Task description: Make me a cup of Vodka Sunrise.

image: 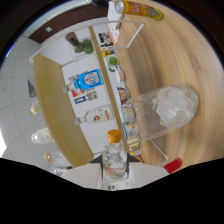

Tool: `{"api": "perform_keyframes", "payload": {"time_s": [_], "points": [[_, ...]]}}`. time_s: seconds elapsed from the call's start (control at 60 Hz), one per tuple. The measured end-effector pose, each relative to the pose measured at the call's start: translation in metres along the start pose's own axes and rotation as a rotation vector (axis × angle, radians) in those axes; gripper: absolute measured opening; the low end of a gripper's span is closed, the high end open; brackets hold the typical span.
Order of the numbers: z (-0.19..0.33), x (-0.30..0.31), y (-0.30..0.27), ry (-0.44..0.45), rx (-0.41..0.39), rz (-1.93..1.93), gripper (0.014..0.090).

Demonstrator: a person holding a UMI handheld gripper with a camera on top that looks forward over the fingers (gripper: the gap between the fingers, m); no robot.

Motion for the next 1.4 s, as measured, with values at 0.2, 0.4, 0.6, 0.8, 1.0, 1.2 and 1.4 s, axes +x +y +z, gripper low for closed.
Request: {"api": "perform_keyframes", "payload": {"time_s": [0.2,0.4,0.6,0.8,1.0,1.2,1.4], "points": [[0.001,-0.014,0.009,0.073,0.011,-0.560,0.0356],[0.010,-0.007,0.011,0.192,0.047,-1.321,0.0356],[0.024,0.061,0.002,0.349,-0.018,-1.720,0.0355],[0.026,0.120,-0.011,0.475,-0.099,-1.818,0.0354],[0.026,0.154,-0.019,0.575,-0.126,-1.803,0.0355],[0.024,0.174,-0.024,0.633,-0.156,-1.759,0.0356],[0.018,0.182,-0.026,0.676,-0.179,-1.714,0.0363]]}}
